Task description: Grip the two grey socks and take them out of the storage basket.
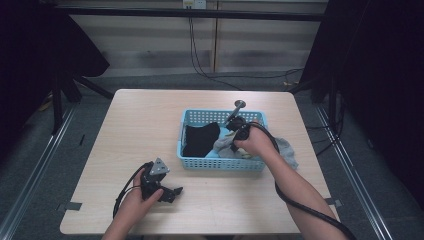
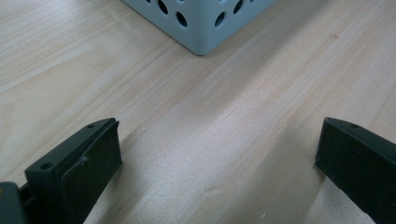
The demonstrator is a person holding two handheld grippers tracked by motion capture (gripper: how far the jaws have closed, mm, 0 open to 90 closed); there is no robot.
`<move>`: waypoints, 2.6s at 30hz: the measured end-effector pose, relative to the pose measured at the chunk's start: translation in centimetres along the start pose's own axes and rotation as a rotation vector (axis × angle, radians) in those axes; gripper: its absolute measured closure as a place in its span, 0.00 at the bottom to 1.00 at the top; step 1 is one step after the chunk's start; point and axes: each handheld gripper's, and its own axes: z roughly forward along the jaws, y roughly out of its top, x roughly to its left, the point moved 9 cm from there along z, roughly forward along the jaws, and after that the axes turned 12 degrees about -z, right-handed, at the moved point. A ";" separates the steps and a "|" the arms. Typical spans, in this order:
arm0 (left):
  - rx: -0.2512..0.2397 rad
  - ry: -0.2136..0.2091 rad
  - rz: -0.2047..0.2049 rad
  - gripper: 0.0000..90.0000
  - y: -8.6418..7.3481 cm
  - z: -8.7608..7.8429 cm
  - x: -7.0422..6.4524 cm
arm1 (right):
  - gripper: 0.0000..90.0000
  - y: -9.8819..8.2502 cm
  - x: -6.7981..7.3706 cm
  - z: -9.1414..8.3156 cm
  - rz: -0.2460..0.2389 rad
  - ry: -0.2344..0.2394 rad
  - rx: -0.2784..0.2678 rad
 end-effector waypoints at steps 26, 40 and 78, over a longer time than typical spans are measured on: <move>0.001 0.001 0.003 0.00 0.0 0.0 0.0 | 1.00 0.9 -1.4 -5.9 -0.008 -0.019 -0.060; 0.001 0.001 0.003 0.00 0.0 0.0 0.0 | 1.00 0.0 -2.6 -8.7 -0.005 -0.029 -0.079; -0.001 0.002 -0.001 0.00 0.0 0.0 0.0 | 0.99 -5.2 -6.3 -15.2 0.065 -0.087 -0.130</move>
